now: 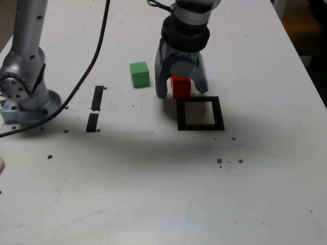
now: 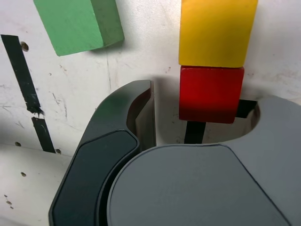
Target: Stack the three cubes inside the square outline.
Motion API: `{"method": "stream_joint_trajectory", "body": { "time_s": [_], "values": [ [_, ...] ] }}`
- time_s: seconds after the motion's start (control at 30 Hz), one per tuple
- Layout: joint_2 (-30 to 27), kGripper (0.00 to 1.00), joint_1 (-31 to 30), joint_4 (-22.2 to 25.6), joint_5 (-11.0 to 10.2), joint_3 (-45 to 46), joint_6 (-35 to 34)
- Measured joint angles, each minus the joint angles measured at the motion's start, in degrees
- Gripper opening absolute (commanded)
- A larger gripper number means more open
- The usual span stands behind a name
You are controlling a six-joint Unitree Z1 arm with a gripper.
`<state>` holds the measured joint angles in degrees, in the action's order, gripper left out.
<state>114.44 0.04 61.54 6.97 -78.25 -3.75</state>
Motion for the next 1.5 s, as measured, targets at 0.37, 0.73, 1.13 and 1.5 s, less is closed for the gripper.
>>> {"method": "stream_joint_trajectory", "body": {
  "time_s": [0.37, 0.73, 1.13, 1.5],
  "values": [
    [3.12, 0.59, 0.18, -0.51, 1.37, -1.05, 2.87],
    [3.1, 0.43, 0.63, -1.29, -1.47, -2.03, 2.98],
    [2.72, 0.31, 0.41, 1.13, -2.79, -3.47, 1.42],
    [-1.68, 0.31, -7.96, 3.18, -0.17, -7.12, -4.1]
  ]
}}
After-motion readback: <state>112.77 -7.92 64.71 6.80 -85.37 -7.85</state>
